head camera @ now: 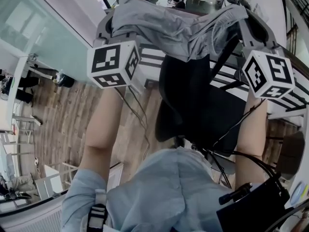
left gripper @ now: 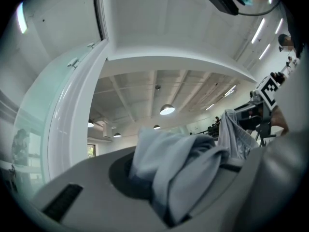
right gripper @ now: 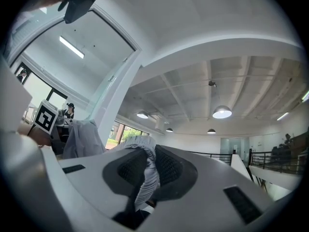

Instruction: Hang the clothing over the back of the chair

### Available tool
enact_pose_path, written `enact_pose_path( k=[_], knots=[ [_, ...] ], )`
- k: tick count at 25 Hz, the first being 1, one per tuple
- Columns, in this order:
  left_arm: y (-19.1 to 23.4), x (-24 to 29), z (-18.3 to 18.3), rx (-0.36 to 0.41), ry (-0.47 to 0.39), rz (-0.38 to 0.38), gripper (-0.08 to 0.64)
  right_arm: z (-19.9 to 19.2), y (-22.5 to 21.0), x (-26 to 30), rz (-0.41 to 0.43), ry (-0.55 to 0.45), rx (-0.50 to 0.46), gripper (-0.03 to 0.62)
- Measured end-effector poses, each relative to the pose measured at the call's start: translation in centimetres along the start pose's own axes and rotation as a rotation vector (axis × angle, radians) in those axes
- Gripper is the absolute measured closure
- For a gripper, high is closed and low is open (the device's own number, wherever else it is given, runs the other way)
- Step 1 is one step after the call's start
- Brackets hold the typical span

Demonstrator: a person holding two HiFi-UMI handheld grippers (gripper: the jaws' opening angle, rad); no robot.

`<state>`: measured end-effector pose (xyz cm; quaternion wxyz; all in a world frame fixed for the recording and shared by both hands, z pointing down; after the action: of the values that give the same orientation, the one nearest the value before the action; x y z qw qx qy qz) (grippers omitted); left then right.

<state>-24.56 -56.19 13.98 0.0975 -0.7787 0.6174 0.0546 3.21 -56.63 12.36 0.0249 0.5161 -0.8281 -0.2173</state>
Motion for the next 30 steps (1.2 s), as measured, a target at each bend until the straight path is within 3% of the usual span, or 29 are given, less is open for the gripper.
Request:
enact_pose_path(
  k=[15,30],
  knots=[
    [1.7,-2.7,-5.7,0.002,0.048,0.013,0.523,-5.7,1.0,-2.9,0.004,0.087,0.037,0.541],
    [2.0,-6.6,-13.6,-0.066,0.155,-0.017,0.522,-11.5,3.9,-7.1,0.010,0.138,0.096,0.541]
  ],
)
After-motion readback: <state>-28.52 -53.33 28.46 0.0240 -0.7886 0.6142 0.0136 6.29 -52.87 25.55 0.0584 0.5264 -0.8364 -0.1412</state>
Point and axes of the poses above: the fingertips, and each gripper's own axes: x forward along the fingers, y to its left, z out of its top, the point moved 3 cm from there along -x, backward along the fingers, and after that the axes turned 10 degrees about -x, right-handed, at the moved point
